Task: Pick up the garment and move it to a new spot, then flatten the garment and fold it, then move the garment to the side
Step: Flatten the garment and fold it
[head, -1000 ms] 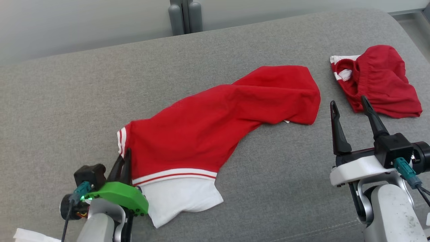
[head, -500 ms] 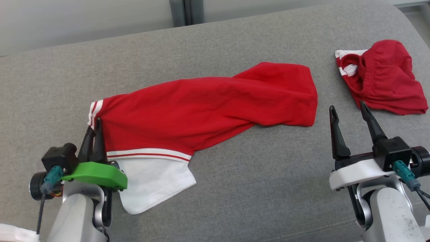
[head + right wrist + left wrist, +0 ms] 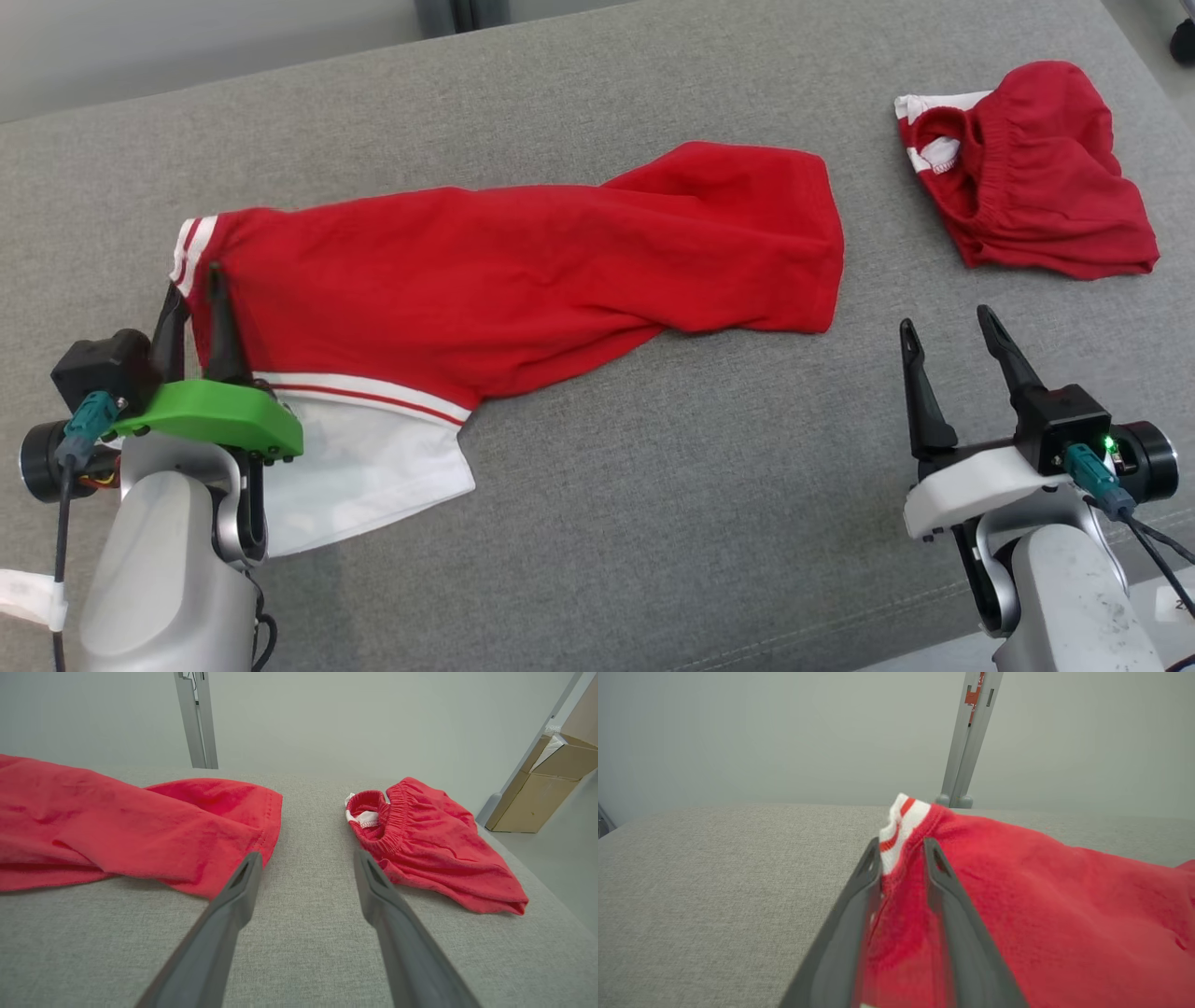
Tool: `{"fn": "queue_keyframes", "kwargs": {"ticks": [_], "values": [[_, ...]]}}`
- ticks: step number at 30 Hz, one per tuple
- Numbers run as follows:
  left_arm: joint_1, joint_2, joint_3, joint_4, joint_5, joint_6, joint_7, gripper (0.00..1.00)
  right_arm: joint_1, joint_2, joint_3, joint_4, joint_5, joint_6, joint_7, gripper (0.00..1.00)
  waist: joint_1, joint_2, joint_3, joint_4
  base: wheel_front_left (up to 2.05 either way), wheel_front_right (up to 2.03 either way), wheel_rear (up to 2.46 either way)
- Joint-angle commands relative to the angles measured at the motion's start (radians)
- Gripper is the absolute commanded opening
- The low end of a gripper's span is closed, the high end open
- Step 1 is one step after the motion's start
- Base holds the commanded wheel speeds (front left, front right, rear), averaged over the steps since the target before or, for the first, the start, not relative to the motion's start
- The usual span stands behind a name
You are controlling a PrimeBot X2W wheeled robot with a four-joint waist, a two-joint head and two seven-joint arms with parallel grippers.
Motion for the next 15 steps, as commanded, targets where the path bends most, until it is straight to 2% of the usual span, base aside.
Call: {"fn": "queue_keyframes", "kwargs": {"ticks": [1,8,15], "values": [[-0.003,-0.009,0.007,-0.009,0.006,-0.004,-0.005,1.0,-0.015,-0.001,0.002,0.016,0.004,-0.001,-0.009,1.0,0.0,0.0,-0.004,0.008,0.0,0.0,0.0],[0.085,-0.049,0.025,-0.085,0.033,-0.041,-0.005,1.0,-0.022,-0.001,-0.012,0.078,-0.003,-0.001,-0.018,1.0,0.0,0.0,-0.043,0.054,0.0,0.0,0.0],[0.231,-0.082,0.03,-0.216,0.052,-0.077,-0.005,1.0,-0.005,-0.001,-0.026,0.127,-0.018,-0.001,-0.018,1.0,0.0,0.0,-0.094,0.113,0.0,0.0,0.0]]}}
